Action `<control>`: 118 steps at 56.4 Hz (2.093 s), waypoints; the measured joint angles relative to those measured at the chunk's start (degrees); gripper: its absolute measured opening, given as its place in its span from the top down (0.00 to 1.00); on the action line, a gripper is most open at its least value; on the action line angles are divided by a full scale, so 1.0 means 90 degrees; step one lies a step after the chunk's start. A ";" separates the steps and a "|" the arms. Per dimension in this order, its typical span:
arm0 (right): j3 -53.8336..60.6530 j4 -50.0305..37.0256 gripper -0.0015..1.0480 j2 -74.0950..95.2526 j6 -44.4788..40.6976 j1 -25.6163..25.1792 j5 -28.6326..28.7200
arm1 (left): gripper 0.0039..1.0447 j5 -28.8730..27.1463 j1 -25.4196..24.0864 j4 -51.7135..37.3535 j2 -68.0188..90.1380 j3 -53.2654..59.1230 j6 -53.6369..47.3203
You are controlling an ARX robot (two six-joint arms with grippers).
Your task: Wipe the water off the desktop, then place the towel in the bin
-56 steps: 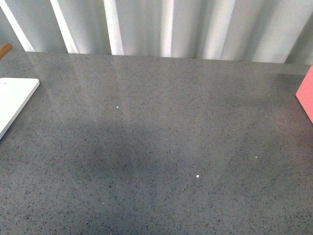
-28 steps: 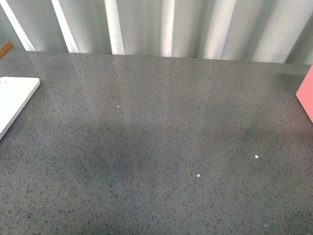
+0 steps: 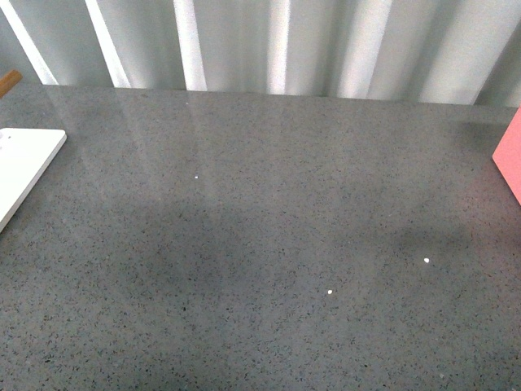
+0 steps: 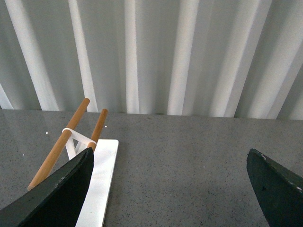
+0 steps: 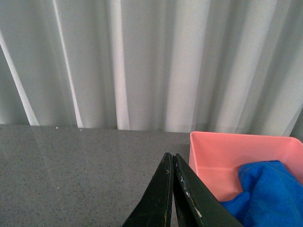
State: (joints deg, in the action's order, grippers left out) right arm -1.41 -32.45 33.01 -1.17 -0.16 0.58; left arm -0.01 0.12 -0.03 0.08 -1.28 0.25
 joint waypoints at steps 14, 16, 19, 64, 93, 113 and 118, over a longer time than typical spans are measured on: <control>0.0010 0.0937 0.97 -0.0993 0.0017 0.0000 -0.0015 | 0.06 0.0000 0.0000 0.0000 0.0000 0.0000 0.0000; 0.0010 0.1010 0.97 -0.1086 0.0017 0.0000 -0.0015 | 0.06 0.0000 0.0000 0.0000 0.0000 0.0000 0.0000; 0.0010 0.1229 0.97 -0.1294 0.0019 0.0000 -0.0015 | 0.06 0.0000 0.0000 0.0000 0.0000 0.0000 0.0000; 0.0010 0.3572 0.97 -0.3638 0.0058 0.0002 -0.0039 | 0.06 0.0002 0.0000 0.0000 0.0000 0.0000 0.0000; 0.0010 0.3602 0.22 -0.3645 0.0063 0.0000 -0.0039 | 0.06 0.0000 0.0000 0.0002 0.0000 0.0000 0.0000; 0.0010 0.3602 0.07 -0.3645 0.0066 0.0000 -0.0039 | 0.06 0.0000 0.0000 0.0002 0.0000 0.0000 0.0000; 0.0010 0.3602 0.07 -0.3645 0.0068 0.0000 -0.0039 | 0.06 0.0000 0.0000 0.0002 0.0000 0.0000 0.0000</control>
State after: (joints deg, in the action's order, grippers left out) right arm -1.32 -0.03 0.21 -0.56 -0.16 0.23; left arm -0.01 0.12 -0.01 0.08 -1.28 0.25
